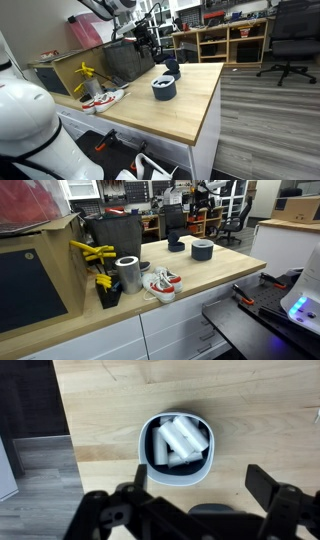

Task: Put the two white objects in the white and grey container.

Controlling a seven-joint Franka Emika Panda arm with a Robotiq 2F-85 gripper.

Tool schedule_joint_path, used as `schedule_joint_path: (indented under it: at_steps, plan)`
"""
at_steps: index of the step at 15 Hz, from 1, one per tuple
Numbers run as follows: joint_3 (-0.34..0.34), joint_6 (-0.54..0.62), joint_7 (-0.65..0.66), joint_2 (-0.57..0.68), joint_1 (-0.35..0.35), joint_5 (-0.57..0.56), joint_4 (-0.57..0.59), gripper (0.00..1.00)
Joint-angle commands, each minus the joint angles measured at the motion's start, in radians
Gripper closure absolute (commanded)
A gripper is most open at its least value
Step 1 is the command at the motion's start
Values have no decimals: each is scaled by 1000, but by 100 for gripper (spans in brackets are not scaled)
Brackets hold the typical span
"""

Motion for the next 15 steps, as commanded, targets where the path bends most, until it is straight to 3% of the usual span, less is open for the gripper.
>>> schedule_joint_path:
  at_steps: [1,15]
  plan:
    - [5,-86,-41,-41,-3,51,48,0]
    - [24,-248,-5,-44,3,113,183,0]
